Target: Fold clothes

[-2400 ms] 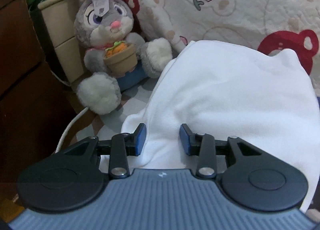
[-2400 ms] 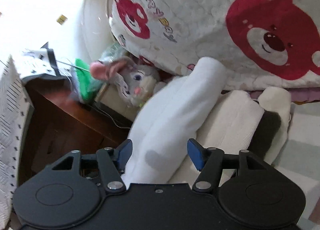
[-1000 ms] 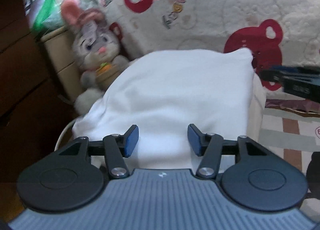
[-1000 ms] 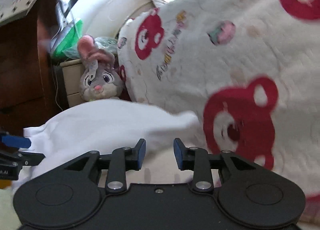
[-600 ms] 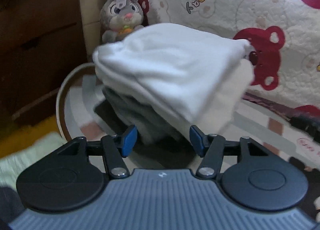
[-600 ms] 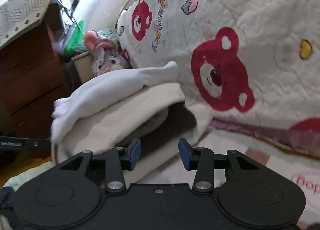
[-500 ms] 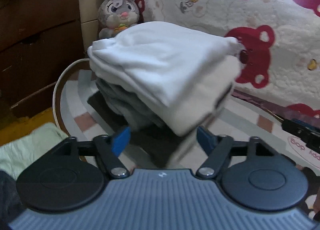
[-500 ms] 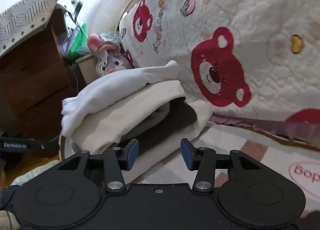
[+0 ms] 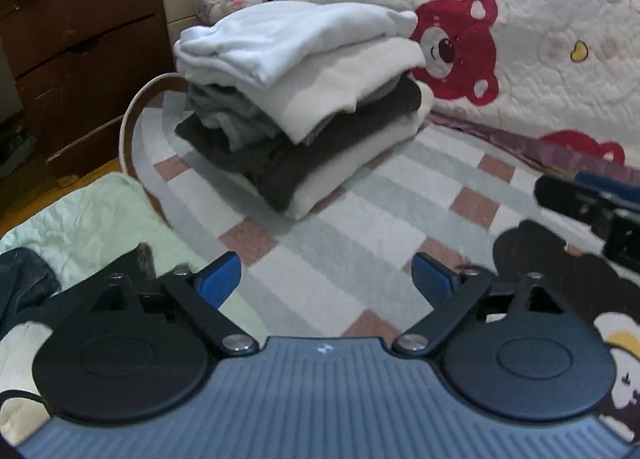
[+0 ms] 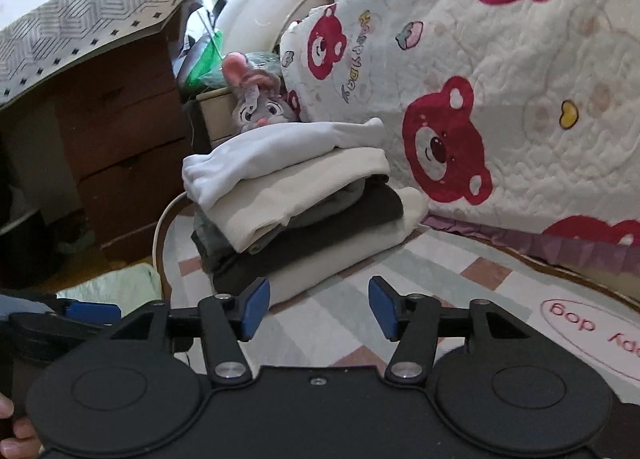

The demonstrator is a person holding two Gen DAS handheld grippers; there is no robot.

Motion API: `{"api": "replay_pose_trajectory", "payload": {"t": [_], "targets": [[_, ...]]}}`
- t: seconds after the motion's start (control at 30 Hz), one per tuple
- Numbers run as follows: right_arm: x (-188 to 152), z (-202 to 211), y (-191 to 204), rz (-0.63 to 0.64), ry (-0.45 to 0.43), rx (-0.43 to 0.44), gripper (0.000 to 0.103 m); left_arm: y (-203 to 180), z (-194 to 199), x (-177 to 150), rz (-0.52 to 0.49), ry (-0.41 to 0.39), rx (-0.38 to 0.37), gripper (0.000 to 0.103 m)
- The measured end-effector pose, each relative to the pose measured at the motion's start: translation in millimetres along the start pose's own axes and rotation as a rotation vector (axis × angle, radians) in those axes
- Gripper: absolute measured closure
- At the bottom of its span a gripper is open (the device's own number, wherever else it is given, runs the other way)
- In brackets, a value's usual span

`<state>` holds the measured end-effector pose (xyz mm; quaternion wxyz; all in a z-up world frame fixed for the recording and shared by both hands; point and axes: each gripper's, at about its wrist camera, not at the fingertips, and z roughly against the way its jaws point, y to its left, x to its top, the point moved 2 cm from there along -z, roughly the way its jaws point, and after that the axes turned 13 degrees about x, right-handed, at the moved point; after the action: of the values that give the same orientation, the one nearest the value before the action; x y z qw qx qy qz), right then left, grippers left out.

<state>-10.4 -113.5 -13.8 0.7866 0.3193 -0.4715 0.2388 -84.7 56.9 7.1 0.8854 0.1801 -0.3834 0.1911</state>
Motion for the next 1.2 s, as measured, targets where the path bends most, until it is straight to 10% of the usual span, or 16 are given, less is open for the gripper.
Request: {"api": "replay_pose_trajectory", "payload": {"t": [1.2], "targets": [[-44.0, 105.1, 39.3, 0.036, 0.0, -0.189, 0.031, -9.6, 85.2, -41.1, -0.055, 0.048, -0.056, 0.004]]}}
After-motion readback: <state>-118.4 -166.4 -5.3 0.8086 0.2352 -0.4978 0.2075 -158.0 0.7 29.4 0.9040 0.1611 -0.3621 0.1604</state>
